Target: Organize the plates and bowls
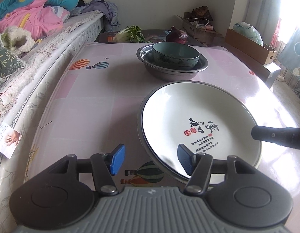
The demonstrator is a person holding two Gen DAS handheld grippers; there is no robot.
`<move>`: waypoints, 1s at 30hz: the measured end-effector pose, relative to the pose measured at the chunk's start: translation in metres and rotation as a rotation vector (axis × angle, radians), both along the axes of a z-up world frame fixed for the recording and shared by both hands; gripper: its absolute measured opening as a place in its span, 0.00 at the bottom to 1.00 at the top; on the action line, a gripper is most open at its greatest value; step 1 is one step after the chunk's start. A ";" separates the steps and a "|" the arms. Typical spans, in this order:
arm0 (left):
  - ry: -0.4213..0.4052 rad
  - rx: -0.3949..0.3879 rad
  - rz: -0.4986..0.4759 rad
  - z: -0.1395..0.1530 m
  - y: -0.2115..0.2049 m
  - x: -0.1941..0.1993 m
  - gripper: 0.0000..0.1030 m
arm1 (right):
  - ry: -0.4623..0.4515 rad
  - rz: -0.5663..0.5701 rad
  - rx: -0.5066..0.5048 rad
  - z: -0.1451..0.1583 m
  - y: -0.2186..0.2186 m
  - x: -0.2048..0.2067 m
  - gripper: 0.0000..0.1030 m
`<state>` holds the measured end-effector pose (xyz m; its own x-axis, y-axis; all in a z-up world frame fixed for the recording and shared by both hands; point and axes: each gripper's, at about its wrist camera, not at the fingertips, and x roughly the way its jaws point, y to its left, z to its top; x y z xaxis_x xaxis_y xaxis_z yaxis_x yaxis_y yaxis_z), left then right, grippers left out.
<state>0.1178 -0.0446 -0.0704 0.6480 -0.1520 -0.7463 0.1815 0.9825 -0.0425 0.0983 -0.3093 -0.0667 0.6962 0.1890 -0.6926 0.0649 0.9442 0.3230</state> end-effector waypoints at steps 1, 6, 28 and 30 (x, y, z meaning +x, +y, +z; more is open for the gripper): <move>0.002 0.001 0.000 -0.001 0.000 0.000 0.59 | 0.002 -0.001 0.002 0.000 0.000 0.000 0.48; 0.012 0.008 0.003 -0.002 -0.002 0.000 0.62 | 0.008 -0.002 0.013 -0.001 -0.003 0.000 0.51; -0.010 -0.023 0.027 0.011 0.005 0.000 0.72 | 0.005 -0.008 0.029 0.005 -0.004 0.000 0.65; -0.009 -0.025 0.028 0.012 0.006 0.000 0.73 | 0.004 -0.008 0.029 0.006 -0.003 0.000 0.65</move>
<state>0.1180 -0.0386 -0.0583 0.6588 -0.1519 -0.7368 0.1541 0.9859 -0.0654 0.0979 -0.3119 -0.0608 0.6948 0.2037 -0.6898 0.0735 0.9340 0.3498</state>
